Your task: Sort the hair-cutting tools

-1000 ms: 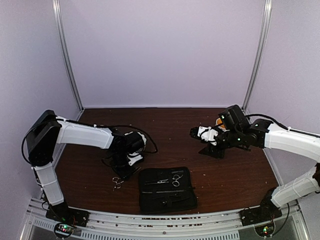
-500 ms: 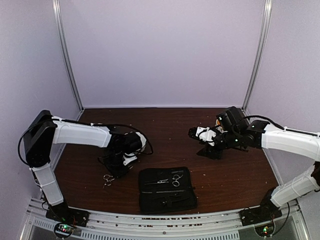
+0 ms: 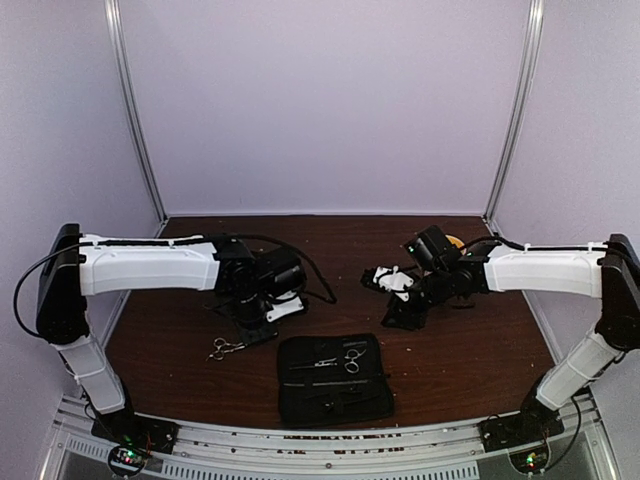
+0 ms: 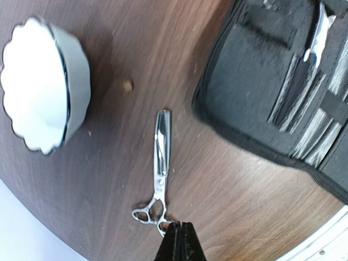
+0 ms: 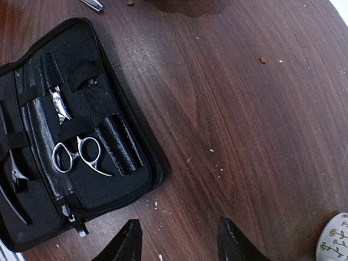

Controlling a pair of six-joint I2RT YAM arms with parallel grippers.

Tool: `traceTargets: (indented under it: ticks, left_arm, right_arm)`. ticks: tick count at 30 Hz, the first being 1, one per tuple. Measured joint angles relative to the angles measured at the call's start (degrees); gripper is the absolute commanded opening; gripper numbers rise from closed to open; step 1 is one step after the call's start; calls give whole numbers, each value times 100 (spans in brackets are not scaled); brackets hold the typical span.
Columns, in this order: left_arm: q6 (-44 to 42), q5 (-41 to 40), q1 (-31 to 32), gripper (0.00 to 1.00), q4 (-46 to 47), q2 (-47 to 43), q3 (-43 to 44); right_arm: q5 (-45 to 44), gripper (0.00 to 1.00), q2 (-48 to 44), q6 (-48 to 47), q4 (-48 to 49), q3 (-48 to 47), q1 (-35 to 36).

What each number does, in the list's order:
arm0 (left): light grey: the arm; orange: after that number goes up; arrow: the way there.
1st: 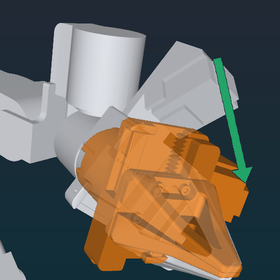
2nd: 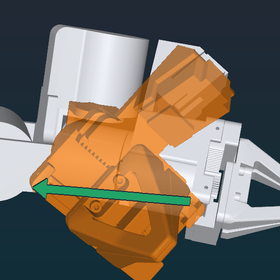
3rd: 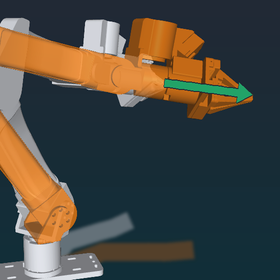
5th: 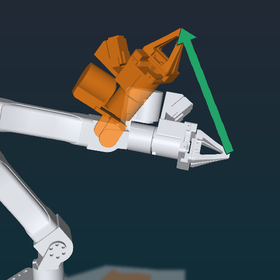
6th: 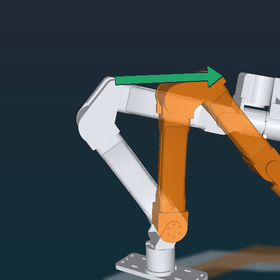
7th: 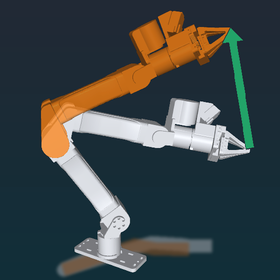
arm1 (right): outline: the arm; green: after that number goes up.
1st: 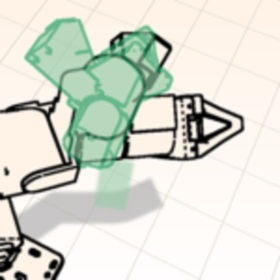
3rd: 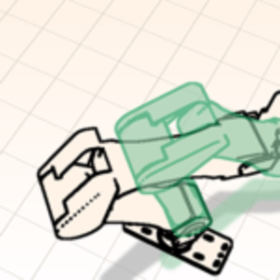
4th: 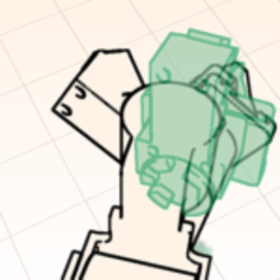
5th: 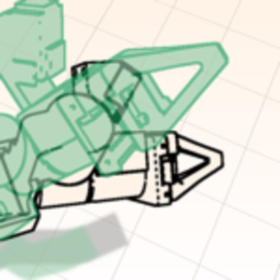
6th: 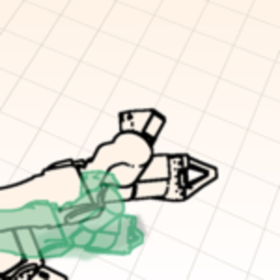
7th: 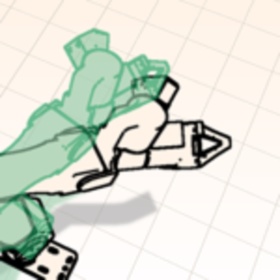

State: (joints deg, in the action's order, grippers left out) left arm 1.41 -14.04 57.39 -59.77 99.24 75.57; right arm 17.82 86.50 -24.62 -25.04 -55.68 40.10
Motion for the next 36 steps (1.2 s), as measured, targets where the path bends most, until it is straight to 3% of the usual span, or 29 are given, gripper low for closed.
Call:
traceTargets:
  ticks: [8,10,13,20,36]
  left_arm:
    - [-79,-61,-83,54,-33,247,168]
    - [-107,33,-208,60,-20,247,168]
    - [-155,308,-457,59,26,247,131]
    - [-619,717,-859,43,151,446,-282]
    - [-1084,791,-1281,33,258,973,-334]
  right_arm:
    - [280,48,238,149,-151,-114,0]
    - [323,48,238,146,-199,-127,0]
    - [358,48,238,118,-243,-140,0]
    - [396,48,238,44,-323,-146,0]
    - [450,47,236,-74,-435,-151,0]
